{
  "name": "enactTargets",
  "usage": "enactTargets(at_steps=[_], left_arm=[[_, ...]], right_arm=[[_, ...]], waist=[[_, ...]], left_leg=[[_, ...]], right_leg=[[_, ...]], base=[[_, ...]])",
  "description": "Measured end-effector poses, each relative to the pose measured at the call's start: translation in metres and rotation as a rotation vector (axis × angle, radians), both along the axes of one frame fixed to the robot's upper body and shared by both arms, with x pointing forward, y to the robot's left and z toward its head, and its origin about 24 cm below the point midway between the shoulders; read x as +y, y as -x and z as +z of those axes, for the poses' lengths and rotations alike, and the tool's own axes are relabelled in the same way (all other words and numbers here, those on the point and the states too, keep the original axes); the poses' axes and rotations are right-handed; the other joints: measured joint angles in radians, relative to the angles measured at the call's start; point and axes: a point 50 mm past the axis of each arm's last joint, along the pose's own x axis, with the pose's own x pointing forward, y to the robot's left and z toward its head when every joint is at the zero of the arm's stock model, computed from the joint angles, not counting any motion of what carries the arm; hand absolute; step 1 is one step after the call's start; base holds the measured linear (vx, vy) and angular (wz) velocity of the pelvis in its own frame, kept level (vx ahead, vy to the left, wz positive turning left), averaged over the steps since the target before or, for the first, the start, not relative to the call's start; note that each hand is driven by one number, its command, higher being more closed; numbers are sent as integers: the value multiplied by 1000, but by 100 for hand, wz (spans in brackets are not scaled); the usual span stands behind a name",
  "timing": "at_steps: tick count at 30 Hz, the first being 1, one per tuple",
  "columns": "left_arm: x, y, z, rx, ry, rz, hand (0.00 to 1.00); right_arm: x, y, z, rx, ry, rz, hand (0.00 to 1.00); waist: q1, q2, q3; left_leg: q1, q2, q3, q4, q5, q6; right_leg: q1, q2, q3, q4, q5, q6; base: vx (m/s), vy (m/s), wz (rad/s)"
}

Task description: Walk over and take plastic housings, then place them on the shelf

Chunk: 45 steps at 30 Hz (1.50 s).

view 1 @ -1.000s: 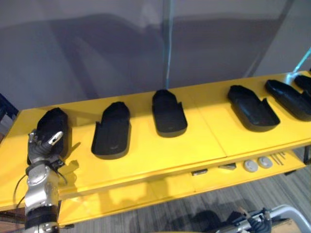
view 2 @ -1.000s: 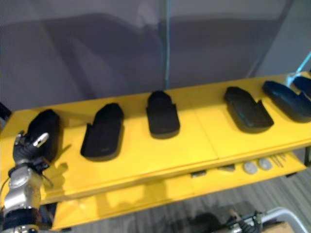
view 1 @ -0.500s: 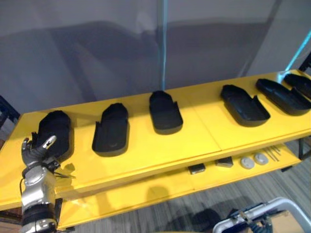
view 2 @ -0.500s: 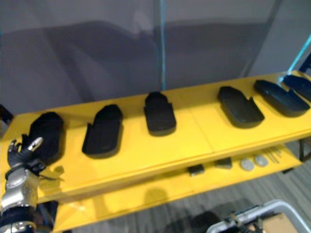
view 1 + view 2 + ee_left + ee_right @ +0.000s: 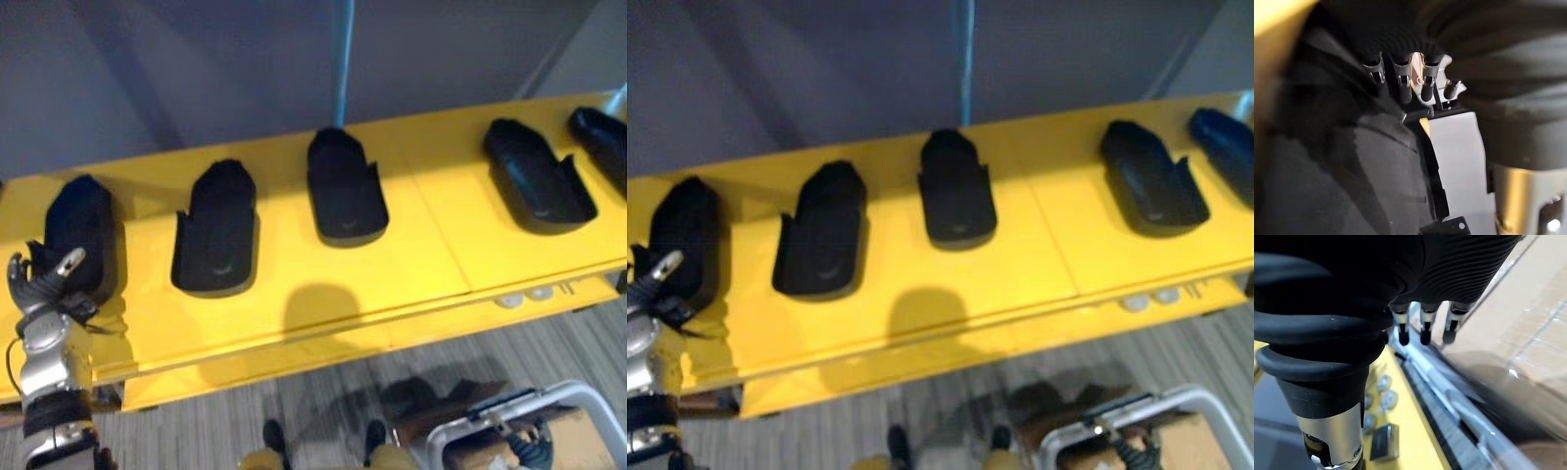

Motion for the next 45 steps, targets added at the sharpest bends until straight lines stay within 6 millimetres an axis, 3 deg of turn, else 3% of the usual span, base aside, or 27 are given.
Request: enactTargets(at_steps=[4, 8, 33, 41, 43, 44, 45], left_arm=[[1, -3, 7, -26, -11, 1, 0], [7, -1, 19, -33, -44, 8, 0], [35, -6, 58, 112, -159, 28, 0], [35, -11, 83, 59, -233, 19, 0], [22, -18, 102, -45, -310, -22, 0], [7, -19, 125, -165, -394, -70, 0], [1, -19, 135, -222, -416, -90, 0]], right_arm=[[-1, 0, 0, 2, 5, -11, 0], [-1, 2, 0, -5, -7, -25, 0], [-3, 7, -3, 14, -22, -13, 0], [-1, 10, -7, 27, -42, -2, 0], [1, 11, -9, 33, -47, -7, 0], [3, 12, -9, 26, -45, -11, 0], [4, 12, -9, 21, -45, -11, 0]], waist=[[1, 0, 23], [2, -9, 49], [16, 3, 69], [18, -3, 88], [19, -4, 88], [21, -4, 88], [22, -5, 87]], left_leg=[[-29, 8, -6, 57, -36, 2], [-58, 14, -8, 99, -57, -3], [-88, 27, -4, 142, -77, -4], [-88, 28, -5, 148, -79, -2], [-87, 27, -13, 149, -79, -2], [-86, 26, -16, 148, -78, -2], [-85, 25, -16, 148, -78, -2]], right_leg=[[-26, -4, 14, 45, -24, -8], [-53, -7, 41, 76, -65, 8], [-80, 0, 65, 99, -71, 9], [-80, 1, 65, 102, -71, 9], [-73, 1, 62, 100, -71, 9], [-68, 1, 62, 96, -70, 10], [-65, 1, 62, 93, -70, 10]], base=[[-17, 27, -2], [-35, 0, -1], [4, 1, -1], [0, 0, 0], [2, 2, 8], [4, 3, 7], [8, 2, 5]])
